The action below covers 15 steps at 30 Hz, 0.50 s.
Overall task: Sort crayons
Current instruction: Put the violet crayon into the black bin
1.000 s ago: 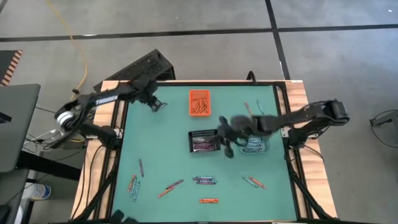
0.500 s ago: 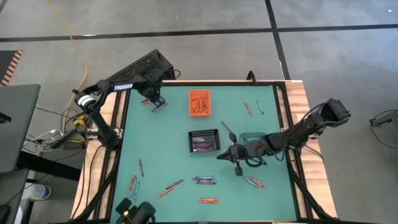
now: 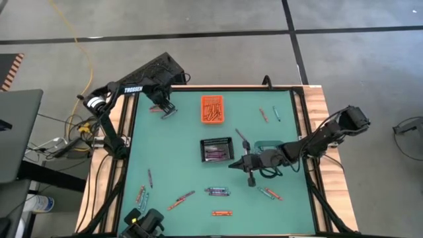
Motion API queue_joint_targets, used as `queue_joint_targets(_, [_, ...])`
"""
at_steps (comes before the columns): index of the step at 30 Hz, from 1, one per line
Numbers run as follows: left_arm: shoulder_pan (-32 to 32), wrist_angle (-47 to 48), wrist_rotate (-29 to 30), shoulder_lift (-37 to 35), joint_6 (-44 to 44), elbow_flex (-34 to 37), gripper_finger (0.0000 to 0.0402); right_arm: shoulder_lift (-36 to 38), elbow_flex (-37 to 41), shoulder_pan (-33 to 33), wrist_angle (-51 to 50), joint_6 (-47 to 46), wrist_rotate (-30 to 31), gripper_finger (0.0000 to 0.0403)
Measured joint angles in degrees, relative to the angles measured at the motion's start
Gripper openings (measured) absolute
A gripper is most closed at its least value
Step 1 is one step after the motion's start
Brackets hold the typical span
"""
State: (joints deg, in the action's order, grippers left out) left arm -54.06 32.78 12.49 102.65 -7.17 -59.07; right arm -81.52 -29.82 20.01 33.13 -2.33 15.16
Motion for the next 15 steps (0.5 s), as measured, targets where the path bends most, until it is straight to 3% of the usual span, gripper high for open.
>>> queue_joint_targets(6, [-0.1, 1.5, -0.2, 0.1, -2.8, 0.1, 0.0122, 0.0, 0.0, -0.7, 0.6, 0.0, 0.0, 0.0])
queue_joint_targets(13, [0.0, 4.4, -1.9, 0.2, -2.9, 0.2, 0.0022, 0.0, 0.0, -0.7, 0.8, -0.2, 0.0, 0.0])
queue_joint_targets(15, [-0.1, 4.5, -3.5, 0.2, -2.4, 0.2, 0.001, 0.0, 0.0, -0.7, 0.8, -0.2, 0.0, 0.0])
